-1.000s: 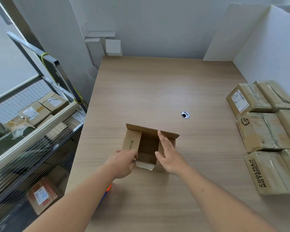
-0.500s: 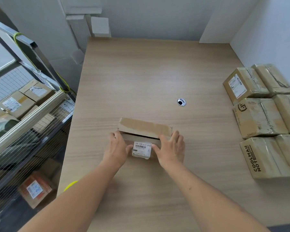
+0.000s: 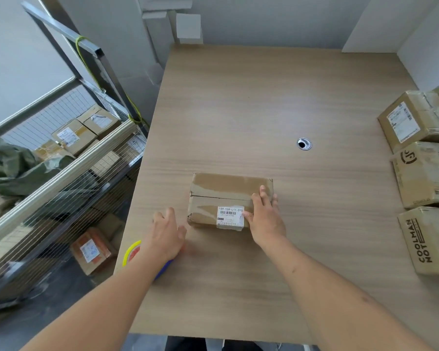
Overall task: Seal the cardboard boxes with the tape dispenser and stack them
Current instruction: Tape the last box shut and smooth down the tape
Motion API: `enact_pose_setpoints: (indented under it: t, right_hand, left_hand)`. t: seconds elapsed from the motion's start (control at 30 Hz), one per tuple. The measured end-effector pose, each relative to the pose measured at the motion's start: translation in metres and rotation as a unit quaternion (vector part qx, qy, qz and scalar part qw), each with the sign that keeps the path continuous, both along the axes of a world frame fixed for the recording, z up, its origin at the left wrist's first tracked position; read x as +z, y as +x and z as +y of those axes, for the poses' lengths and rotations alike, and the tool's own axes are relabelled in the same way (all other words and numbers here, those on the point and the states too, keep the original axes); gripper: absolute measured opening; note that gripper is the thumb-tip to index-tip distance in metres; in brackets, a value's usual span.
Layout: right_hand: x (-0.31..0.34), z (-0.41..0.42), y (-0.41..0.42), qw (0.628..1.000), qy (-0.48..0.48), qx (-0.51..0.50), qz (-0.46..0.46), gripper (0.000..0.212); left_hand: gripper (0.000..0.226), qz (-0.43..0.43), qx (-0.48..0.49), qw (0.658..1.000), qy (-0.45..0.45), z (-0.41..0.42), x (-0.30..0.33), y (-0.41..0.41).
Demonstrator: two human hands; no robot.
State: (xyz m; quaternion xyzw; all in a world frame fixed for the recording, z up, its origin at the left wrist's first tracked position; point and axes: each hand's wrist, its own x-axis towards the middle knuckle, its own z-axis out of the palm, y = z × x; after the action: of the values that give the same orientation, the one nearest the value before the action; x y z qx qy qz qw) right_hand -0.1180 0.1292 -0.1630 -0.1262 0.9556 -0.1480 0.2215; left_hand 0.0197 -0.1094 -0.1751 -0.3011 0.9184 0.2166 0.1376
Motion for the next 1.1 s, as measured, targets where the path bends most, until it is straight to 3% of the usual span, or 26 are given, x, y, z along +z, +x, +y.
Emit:
enact_pose_setpoints:
  t: [0.13, 0.27, 0.4, 0.57, 0.7, 0.9, 1.03, 1.1]
  right_hand:
    - [0.001, 0.000, 0.011, 1.000, -0.004, 0.017, -0.006, 0.051]
    - [0.002, 0.003, 0.023, 0.999, -0.011, 0.034, -0.006, 0.053]
    - [0.004, 0.007, 0.028, 0.999, -0.008, 0.041, -0.010, 0.056]
    - [0.004, 0.010, 0.039, 0.999, 0.006, 0.030, -0.010, 0.057]
    - [0.007, 0.006, 0.061, 0.999, 0.017, 0.033, -0.007, 0.060]
    - [0.001, 0.005, 0.107, 0.995, 0.047, 0.054, 0.069, 0.059]
    - [-0.009, 0.020, 0.105, 0.981, -0.004, 0.064, 0.185, 0.035]
    - [-0.009, 0.023, 0.095, 0.980, -0.097, 0.049, 0.167, 0.024]
  left_hand:
    - [0.053, -0.091, 0.014, 0.993, -0.074, 0.000, 0.000, 0.044]
    - [0.104, -0.127, -0.018, 0.985, -0.118, -0.004, -0.010, 0.082]
    - [0.113, -0.061, -0.029, 0.991, -0.116, 0.001, -0.013, 0.097]
    - [0.103, 0.139, 0.038, 0.990, 0.000, -0.005, 0.016, 0.101]
    - [0.096, 0.219, -0.092, 0.971, 0.005, -0.022, 0.045, 0.080]
    - [0.093, 0.174, -0.333, 0.925, -0.048, -0.015, 0.064, 0.033]
    - [0.092, 0.139, -0.424, 0.890, -0.095, -0.005, 0.056, 0.018]
    - [0.094, 0.145, -0.448, 0.873, -0.125, -0.001, 0.049, 0.018]
